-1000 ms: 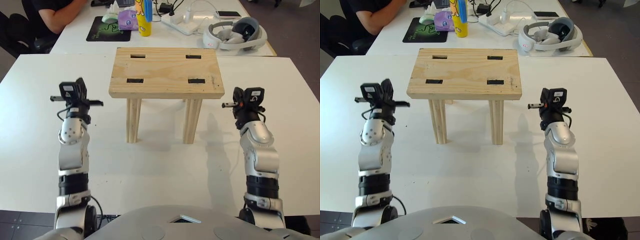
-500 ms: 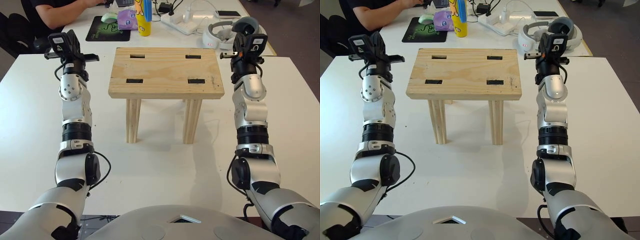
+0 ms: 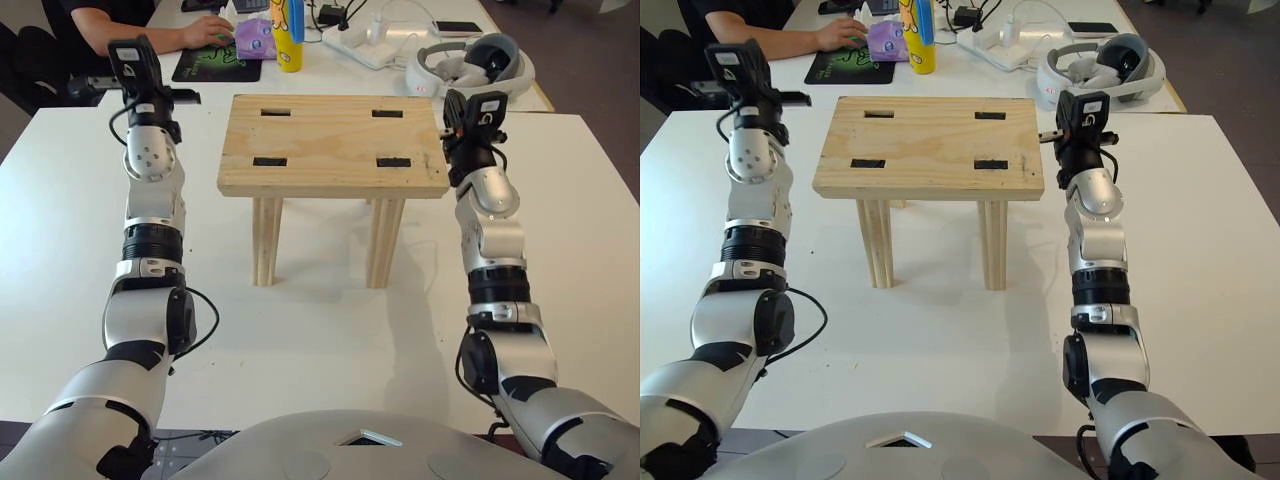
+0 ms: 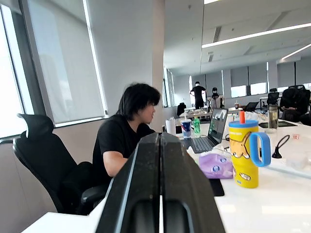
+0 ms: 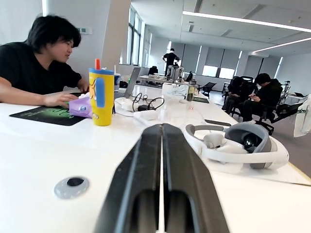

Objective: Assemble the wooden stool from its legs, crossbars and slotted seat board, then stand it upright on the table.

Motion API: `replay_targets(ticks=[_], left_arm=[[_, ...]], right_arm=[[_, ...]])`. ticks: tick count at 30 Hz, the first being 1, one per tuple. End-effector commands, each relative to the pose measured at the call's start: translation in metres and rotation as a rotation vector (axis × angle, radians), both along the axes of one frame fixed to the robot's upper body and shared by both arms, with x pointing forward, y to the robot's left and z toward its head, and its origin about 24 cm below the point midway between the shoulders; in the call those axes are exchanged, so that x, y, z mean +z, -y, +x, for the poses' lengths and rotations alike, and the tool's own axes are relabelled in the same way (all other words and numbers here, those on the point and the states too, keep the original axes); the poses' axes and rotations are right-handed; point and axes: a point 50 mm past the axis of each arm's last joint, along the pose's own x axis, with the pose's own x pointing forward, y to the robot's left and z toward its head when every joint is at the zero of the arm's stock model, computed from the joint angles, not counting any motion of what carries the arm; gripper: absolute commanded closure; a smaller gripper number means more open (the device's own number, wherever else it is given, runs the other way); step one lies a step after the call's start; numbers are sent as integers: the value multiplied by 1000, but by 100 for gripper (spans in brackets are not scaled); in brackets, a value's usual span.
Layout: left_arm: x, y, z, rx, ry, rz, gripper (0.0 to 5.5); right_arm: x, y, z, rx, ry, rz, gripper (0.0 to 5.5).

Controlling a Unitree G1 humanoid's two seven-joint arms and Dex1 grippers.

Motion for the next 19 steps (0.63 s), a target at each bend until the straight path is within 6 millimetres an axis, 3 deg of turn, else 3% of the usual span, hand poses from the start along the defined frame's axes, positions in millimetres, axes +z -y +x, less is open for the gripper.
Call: replay_targets(ticks=[1,6,11,15,17,19], left_arm=[[0,-25,-20,-10,-19,55,550],[-9,-62,-55,-158,-122,-1,550],[29,-107,-78,-259,-129,16,550],[63,-108,-85,-417,-157,44,550],[57,-100,-91,-621,-253,-28,550],[36,-85,-108,-912,-466,-102,550]], right_arm=[[-24,13,-45,22,-137,-23,549],[-28,-2,-107,161,-283,-51,549],[-26,-38,-162,489,-509,-20,549],[-21,-30,-174,500,-613,-63,549],[-23,-32,-171,477,-618,-60,549],[-27,-38,-165,454,-604,-39,549]])
